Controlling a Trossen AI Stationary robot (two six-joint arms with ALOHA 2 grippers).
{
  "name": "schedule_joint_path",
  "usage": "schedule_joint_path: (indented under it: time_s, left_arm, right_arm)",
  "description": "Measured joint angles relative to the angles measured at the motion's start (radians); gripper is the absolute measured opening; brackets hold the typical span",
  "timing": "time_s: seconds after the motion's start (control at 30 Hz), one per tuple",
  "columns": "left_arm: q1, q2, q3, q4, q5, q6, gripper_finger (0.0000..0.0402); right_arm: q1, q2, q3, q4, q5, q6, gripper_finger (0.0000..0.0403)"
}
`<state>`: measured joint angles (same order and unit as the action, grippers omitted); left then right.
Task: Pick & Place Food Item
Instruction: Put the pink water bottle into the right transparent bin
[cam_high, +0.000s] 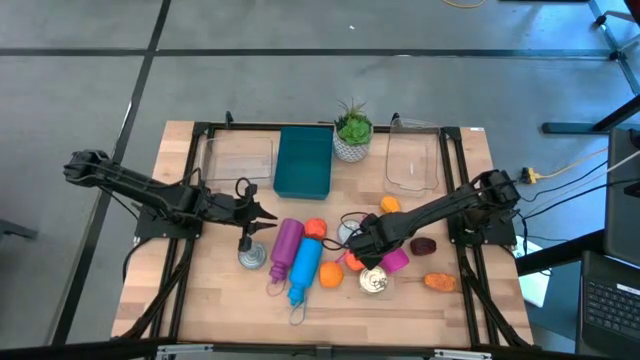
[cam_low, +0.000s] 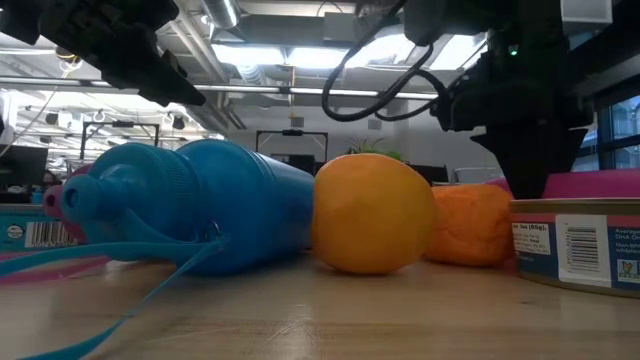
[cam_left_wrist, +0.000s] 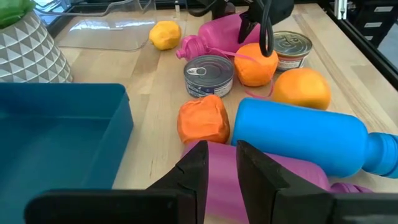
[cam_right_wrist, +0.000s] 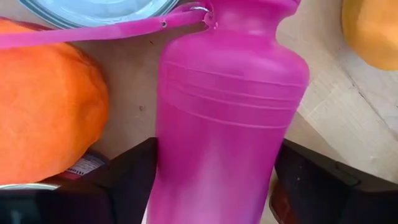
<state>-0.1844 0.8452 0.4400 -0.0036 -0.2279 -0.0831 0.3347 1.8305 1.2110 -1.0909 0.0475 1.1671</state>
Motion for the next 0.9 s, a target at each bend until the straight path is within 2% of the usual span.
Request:
schedule_joint_path:
  time_s: [0.47, 0.9]
  left_arm:
    - [0.000, 0.000, 0.000, 0.000, 0.000, 0.007, 0.0070]
    - [0.000, 0.000, 0.000, 0.000, -0.021, 0.008, 0.0070]
  right_arm:
    - [-0.003, 0.004, 0.004, 0.013, -0.030, -0.038, 0.0206]
    - [-0.038, 0.010, 0.168, -0.166, 0.067, -0.148, 0.0209]
